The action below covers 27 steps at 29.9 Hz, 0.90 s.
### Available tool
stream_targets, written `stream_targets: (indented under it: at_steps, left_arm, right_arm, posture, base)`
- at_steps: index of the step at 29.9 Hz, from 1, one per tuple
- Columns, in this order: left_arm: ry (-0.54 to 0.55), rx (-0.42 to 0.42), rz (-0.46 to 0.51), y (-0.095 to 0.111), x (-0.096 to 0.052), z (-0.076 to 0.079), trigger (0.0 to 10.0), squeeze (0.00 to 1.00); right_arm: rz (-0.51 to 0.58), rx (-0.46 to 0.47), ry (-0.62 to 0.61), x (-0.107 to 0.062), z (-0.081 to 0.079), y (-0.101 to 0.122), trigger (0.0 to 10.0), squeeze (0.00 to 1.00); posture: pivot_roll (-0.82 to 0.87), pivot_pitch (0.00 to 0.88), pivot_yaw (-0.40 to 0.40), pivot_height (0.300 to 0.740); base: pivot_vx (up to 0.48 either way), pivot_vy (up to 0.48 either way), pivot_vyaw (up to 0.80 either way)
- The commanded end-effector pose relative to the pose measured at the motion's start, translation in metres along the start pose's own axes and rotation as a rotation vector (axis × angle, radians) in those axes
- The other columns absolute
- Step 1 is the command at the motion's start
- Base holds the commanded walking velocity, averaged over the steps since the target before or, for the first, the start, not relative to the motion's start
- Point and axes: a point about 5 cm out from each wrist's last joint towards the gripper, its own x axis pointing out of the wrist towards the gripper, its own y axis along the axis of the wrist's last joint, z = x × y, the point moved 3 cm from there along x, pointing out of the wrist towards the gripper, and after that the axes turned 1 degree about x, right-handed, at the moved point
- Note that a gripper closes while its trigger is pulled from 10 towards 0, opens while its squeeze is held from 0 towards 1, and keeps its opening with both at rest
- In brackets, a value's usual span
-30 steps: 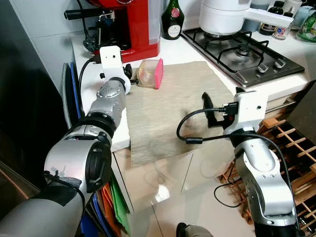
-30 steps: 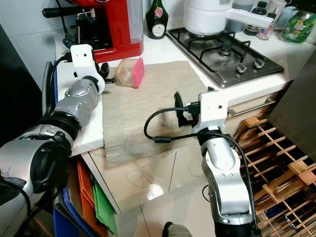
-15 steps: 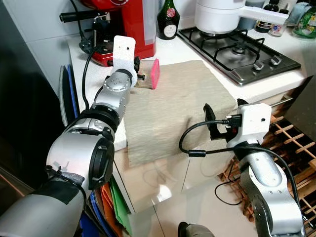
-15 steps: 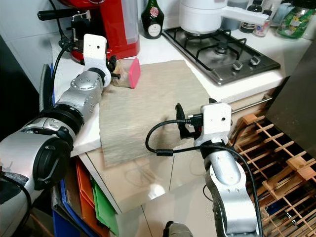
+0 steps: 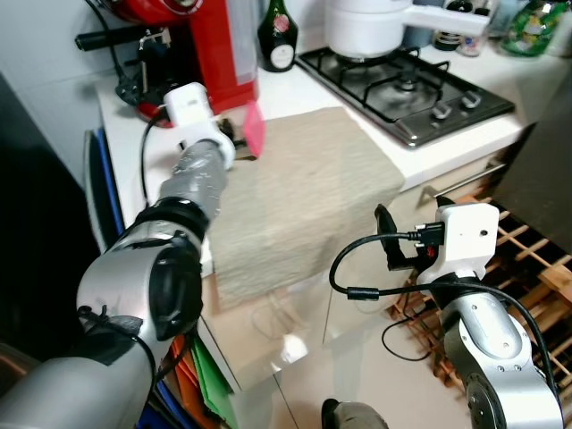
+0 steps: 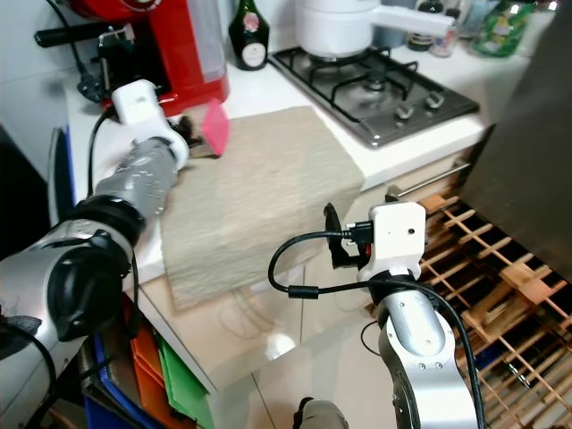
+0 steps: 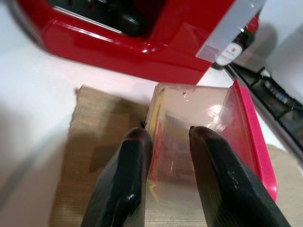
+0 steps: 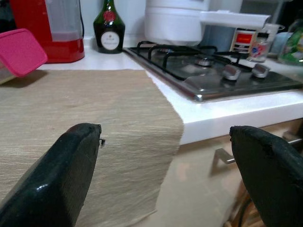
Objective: Restocking fridge
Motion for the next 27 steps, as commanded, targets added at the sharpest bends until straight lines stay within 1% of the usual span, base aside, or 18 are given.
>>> stream_targets:
  at_steps: [1, 2, 3, 4, 5, 8, 12, 16, 17, 18, 19, 20, 21, 22, 23, 25, 26, 27]
  left_arm:
    - [0.135, -0.044, -0.211, -0.056, -0.007, -0.038, 10.0, 0.0]
    - [0.135, -0.044, -0.211, -0.056, -0.007, -0.038, 10.0, 0.0]
    - [0.163, -0.071, -0.232, -0.064, -0.009, -0.047, 10.0, 0.0]
    - [0.163, -0.071, -0.232, -0.064, -0.009, -0.047, 10.0, 0.0]
    - [0.178, -0.088, -0.255, -0.072, -0.011, -0.053, 10.0, 0.0]
    - [0.179, -0.109, -0.28, -0.08, -0.013, -0.054, 10.0, 0.0]
    - [0.18, -0.129, -0.291, -0.082, -0.014, -0.058, 10.0, 0.0]
    - [0.166, -0.102, -0.282, -0.08, -0.014, -0.06, 10.0, 0.0]
    - [0.147, -0.039, -0.265, -0.076, -0.012, -0.058, 10.0, 0.0]
    - [0.111, 0.054, -0.231, -0.068, -0.01, -0.054, 10.0, 0.0]
    - [0.111, 0.054, -0.231, -0.068, -0.01, -0.054, 10.0, 0.0]
    - [0.051, 0.2, -0.158, -0.053, -0.006, -0.043, 10.0, 0.0]
    - [0.051, 0.2, -0.158, -0.053, -0.006, -0.043, 10.0, 0.0]
    - [0.005, 0.291, -0.098, -0.041, -0.004, -0.034, 10.0, 0.0]
    - [0.005, 0.291, -0.098, -0.041, -0.004, -0.034, 10.0, 0.0]
    - [-0.081, 0.414, 0.01, -0.024, -0.003, -0.018, 10.0, 0.0]
    - [-0.152, 0.496, 0.099, -0.012, -0.004, -0.005, 10.0, 0.0]
    - [-0.152, 0.496, 0.099, -0.012, -0.004, -0.005, 10.0, 0.0]
  right_arm:
    - [-0.001, -0.008, -0.003, -0.001, 0.001, 0.002, 10.0, 0.0]
    - [-0.001, -0.008, -0.003, -0.001, 0.001, 0.002, 10.0, 0.0]
    - [-0.007, -0.007, 0.004, 0.0, 0.001, 0.002, 10.0, 0.0]
    - [-0.007, -0.007, 0.004, 0.0, 0.001, 0.002, 10.0, 0.0]
    - [-0.009, -0.008, 0.014, 0.002, 0.0, 0.002, 10.0, 0.0]
    - [-0.009, -0.009, 0.022, 0.004, -0.001, 0.002, 10.0, 0.0]
    - [-0.008, -0.01, 0.032, 0.007, -0.002, 0.002, 10.0, 0.0]
    - [-0.004, -0.014, 0.041, 0.009, -0.002, 0.003, 10.0, 0.0]
    - [-0.002, -0.016, 0.042, 0.01, -0.002, 0.003, 10.0, 0.0]
    - [0.0, -0.017, 0.043, 0.011, -0.002, 0.003, 10.0, 0.0]
    - [0.0, -0.017, 0.043, 0.011, -0.002, 0.003, 10.0, 0.0]
    - [0.004, -0.02, 0.043, 0.012, -0.002, 0.004, 10.0, 0.0]
    - [0.004, -0.02, 0.043, 0.012, -0.002, 0.004, 10.0, 0.0]
    - [0.007, -0.022, 0.043, 0.014, -0.001, 0.004, 10.0, 0.0]
    - [0.007, -0.022, 0.043, 0.014, -0.001, 0.004, 10.0, 0.0]
    - [0.019, -0.023, 0.04, 0.017, -0.001, 0.005, 10.0, 0.0]
    - [0.035, -0.022, 0.034, 0.02, 0.0, 0.008, 10.0, 0.0]
    - [0.035, -0.022, 0.034, 0.02, 0.0, 0.008, 10.0, 0.0]
  posture:
    - [-0.37, 0.098, 0.062, 0.74]
    - [-0.37, 0.098, 0.062, 0.74]
    - [-0.36, 0.097, 0.051, 0.74]
    - [-0.36, 0.097, 0.051, 0.74]
    - [-0.36, 0.094, 0.042, 0.74]
    - [-0.35, 0.09, 0.036, 0.74]
    - [-0.34, 0.083, 0.03, 0.74]
    - [-0.34, 0.073, 0.028, 0.74]
    - [-0.34, 0.068, 0.029, 0.74]
    - [-0.33, 0.063, 0.03, 0.74]
    - [-0.33, 0.063, 0.03, 0.74]
    - [-0.33, 0.059, 0.031, 0.74]
    - [-0.33, 0.059, 0.031, 0.74]
    - [-0.32, 0.048, 0.033, 0.74]
    - [-0.32, 0.048, 0.033, 0.74]
    - [-0.31, 0.033, 0.034, 0.74]
    - [-0.3, 0.029, 0.035, 0.74]
    - [-0.3, 0.029, 0.035, 0.74]
  base:
    - [0.0, 0.0, 0.0]
    - [0.0, 0.0, 0.0]
    - [0.0, 0.0, 0.0]
    - [0.0, 0.0, 0.0]
    - [0.0, 0.0, 0.0]
    - [0.0, 0.0, 0.0]
    - [0.0, 0.0, 0.0]
    - [0.0, 0.0, 0.0]
    - [0.0, 0.0, 0.0]
    - [0.0, 0.0, 0.0]
    - [0.0, 0.0, 0.0]
    - [0.0, 0.0, 0.0]
    - [0.0, 0.0, 0.0]
    - [0.0, 0.0, 0.0]
    - [0.0, 0.0, 0.0]
    - [0.0, 0.0, 0.0]
    - [0.0, 0.0, 0.0]
    - [0.0, 0.0, 0.0]
